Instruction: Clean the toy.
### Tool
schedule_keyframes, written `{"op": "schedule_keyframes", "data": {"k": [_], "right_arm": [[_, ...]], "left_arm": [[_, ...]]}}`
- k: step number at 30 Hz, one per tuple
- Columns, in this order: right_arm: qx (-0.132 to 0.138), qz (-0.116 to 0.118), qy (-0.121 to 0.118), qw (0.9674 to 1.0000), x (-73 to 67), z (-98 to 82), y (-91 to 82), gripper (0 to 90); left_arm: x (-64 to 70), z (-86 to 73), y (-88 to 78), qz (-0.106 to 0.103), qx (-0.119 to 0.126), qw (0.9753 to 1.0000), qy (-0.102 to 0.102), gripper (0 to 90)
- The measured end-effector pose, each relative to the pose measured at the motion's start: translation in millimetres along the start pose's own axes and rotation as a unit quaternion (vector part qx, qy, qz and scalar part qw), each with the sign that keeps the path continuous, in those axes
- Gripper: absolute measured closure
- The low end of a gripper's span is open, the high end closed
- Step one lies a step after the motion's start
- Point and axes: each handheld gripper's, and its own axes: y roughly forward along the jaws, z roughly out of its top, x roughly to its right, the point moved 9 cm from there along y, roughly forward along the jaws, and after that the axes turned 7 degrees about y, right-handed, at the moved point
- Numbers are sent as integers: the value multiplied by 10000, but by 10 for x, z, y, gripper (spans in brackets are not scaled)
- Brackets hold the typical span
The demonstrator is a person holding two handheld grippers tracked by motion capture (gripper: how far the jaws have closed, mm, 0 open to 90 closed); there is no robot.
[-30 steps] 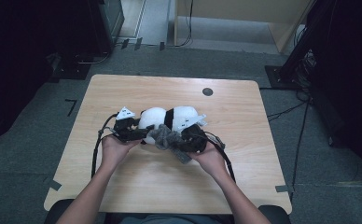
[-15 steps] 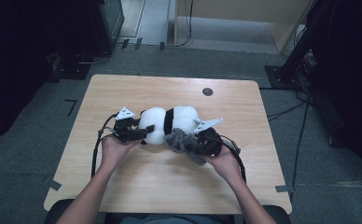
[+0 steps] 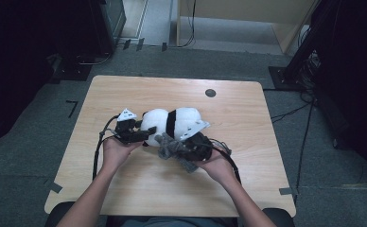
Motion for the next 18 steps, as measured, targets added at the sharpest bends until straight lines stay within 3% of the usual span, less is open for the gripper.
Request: {"op": "schedule_keyframes", "data": {"k": [11,18], "right_arm": [[-471,310,-470,9973,-235,270,521,771],[-324,213,-426,9983,-182,382,744,772]], "left_arm": [[1,5,-3,-18,-20,10000,-24,377],[-10,3,-1,22,-26,10000,11,382]]}}
